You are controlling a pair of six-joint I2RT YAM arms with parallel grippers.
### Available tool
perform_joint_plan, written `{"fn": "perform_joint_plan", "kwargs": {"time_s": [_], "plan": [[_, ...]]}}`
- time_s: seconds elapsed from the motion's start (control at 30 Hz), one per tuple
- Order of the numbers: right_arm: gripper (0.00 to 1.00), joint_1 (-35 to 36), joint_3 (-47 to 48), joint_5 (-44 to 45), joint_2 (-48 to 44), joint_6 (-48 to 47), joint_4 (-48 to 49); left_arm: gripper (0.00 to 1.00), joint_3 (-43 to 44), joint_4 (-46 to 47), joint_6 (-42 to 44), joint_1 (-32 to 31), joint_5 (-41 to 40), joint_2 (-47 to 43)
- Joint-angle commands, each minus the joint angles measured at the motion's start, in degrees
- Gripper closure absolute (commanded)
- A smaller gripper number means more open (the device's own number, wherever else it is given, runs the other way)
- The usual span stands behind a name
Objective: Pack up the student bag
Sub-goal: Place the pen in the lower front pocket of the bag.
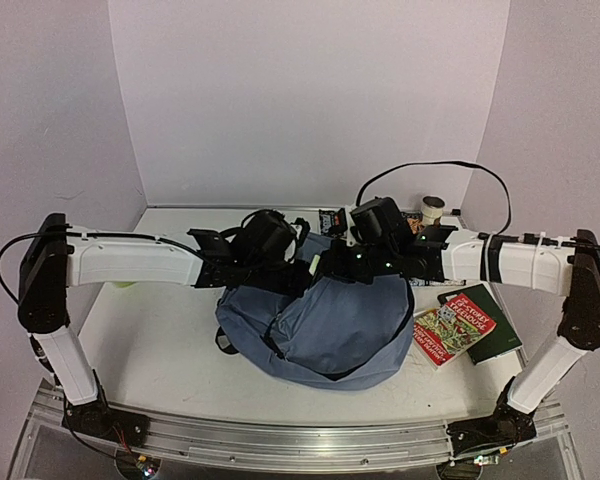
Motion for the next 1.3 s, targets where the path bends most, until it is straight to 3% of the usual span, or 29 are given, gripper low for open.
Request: {"fn": "perform_joint_plan", "kwargs": {"time_s": [0.0,0.2,0.4,0.63,1.13,1.27], "plan": [[1.00,0.41,3.70,-0.49,-3.49,-1.13,5.24,1.00,0.51,3.70,0.89,-0.04,11.35,-1.80],[1.00,0.42,3.44,0.18,-4.06,-1.21,5.28,1.00,-0.54,2.05,-0.53,0.55,17.31,1.43],[1.00,0.42,3.25,0.58,-4.35,-1.14,5.35,1.00,1.83,-4.14,0.31,0.67,17.70,5.31],[1.00,0.44,2.97,0.47,-4.61,-0.87,5.36,1.00,5.36,-11.23,-1.46,0.69,5.28,5.80],[1.00,0.57,1.31,-2.46,-3.91,1.60,7.08,0.95,7.99,-11.56,-7.84,0.75,-21.28,0.01],[1.00,1.10,1.65,-3.96,-2.71,2.37,7.94,0.90,8.83,-11.49,-8.08,0.75,-24.37,0.25]]}}
